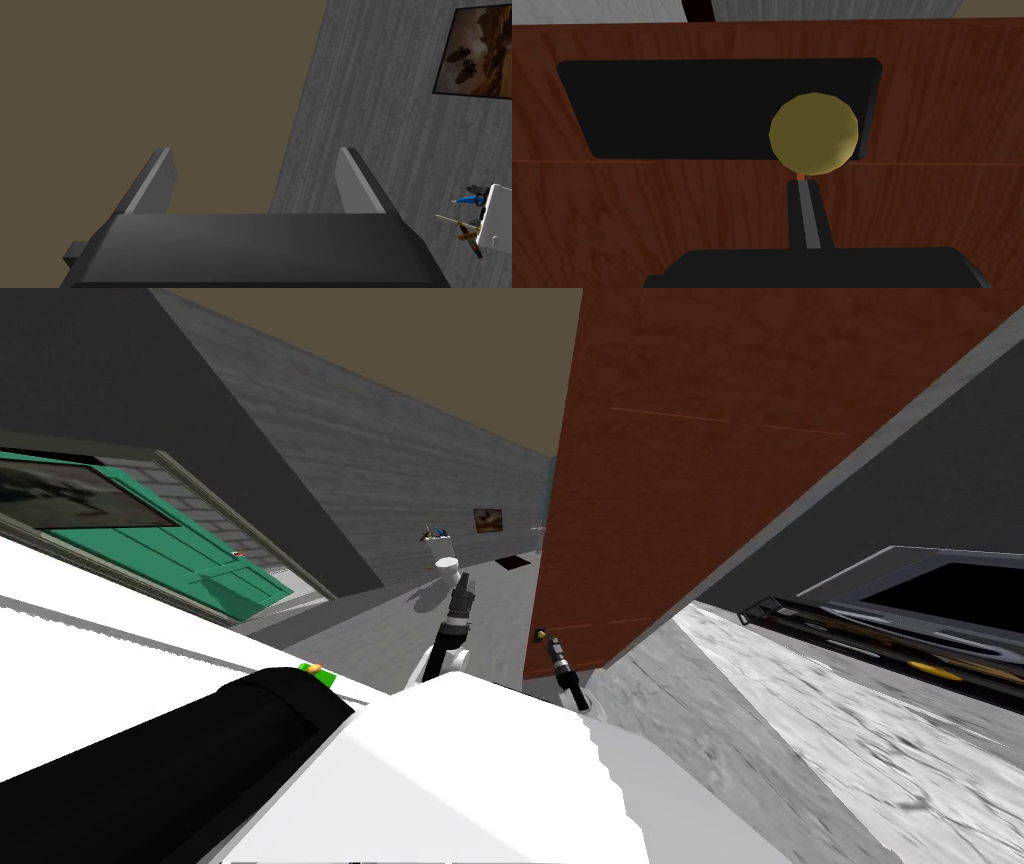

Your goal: Push the door open

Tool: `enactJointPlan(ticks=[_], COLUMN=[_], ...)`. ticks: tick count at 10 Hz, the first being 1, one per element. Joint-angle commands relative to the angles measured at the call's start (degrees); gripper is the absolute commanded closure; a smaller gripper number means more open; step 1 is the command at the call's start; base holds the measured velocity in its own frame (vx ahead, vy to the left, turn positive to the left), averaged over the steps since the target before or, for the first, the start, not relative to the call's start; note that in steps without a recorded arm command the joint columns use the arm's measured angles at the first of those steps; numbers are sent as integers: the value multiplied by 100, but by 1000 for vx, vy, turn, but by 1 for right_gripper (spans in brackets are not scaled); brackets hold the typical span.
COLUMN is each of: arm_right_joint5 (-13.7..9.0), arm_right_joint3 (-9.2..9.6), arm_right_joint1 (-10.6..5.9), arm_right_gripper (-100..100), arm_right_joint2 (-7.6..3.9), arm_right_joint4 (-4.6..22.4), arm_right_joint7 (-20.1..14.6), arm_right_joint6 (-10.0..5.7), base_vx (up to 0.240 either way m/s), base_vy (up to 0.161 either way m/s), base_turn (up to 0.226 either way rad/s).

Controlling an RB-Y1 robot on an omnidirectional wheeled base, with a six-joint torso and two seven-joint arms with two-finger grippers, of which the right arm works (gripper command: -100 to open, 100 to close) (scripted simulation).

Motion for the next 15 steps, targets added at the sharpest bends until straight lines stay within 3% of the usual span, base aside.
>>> enactJointPlan(ticks=[1, 8, 15], arm_right_joint5=[5, 11, -29], arm_right_joint3=[19, 76, -19], arm_right_joint1=[0, -13, 0], arm_right_gripper=[-100, -100, -100], arm_right_joint2=[-3, 67, 89], arm_right_joint4=[-3, -81, -20], arm_right_joint7=[-27, -117, -11], arm_right_joint6=[11, 87, -8], base_vx=[-191, -200, 195], base_vy=[-25, -38, 84], base_turn=[-4, -22, 27])
